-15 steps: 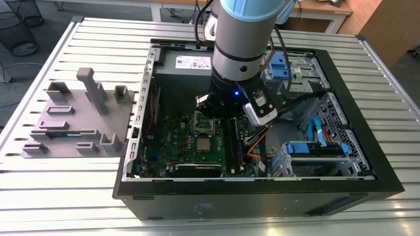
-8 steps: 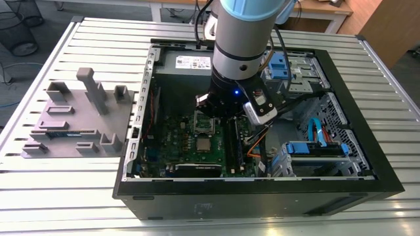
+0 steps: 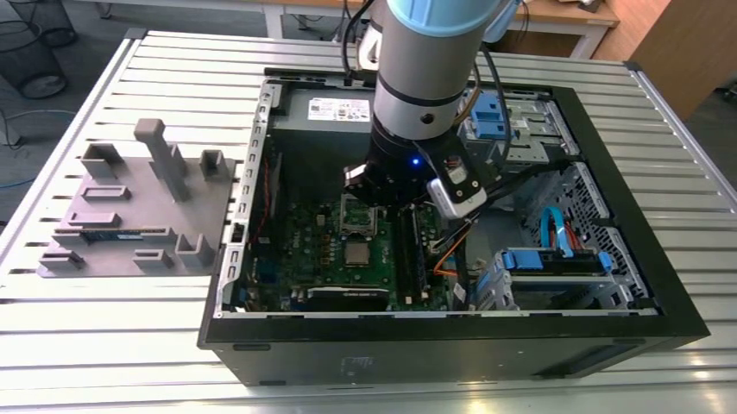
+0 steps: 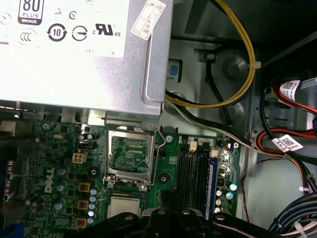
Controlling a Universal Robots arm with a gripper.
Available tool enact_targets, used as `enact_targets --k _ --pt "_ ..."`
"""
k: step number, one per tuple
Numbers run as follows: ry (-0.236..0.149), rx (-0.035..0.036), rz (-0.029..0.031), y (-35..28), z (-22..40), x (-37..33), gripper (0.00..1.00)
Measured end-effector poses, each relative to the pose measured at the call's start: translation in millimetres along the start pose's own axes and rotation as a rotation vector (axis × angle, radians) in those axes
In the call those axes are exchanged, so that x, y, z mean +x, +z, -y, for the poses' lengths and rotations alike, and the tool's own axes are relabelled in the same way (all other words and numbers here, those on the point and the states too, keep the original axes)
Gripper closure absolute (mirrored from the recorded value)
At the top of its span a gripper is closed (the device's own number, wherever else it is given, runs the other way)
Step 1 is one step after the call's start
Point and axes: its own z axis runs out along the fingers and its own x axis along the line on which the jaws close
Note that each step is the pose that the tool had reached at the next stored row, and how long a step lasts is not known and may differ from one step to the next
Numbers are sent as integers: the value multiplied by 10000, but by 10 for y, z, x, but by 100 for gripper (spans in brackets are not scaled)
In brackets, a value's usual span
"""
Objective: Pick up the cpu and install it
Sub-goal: 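Close the cpu cover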
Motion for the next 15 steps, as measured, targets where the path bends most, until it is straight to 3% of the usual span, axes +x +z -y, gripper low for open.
enact_targets --k 15 --pt "-295 -4 -14 13 -24 -39 89"
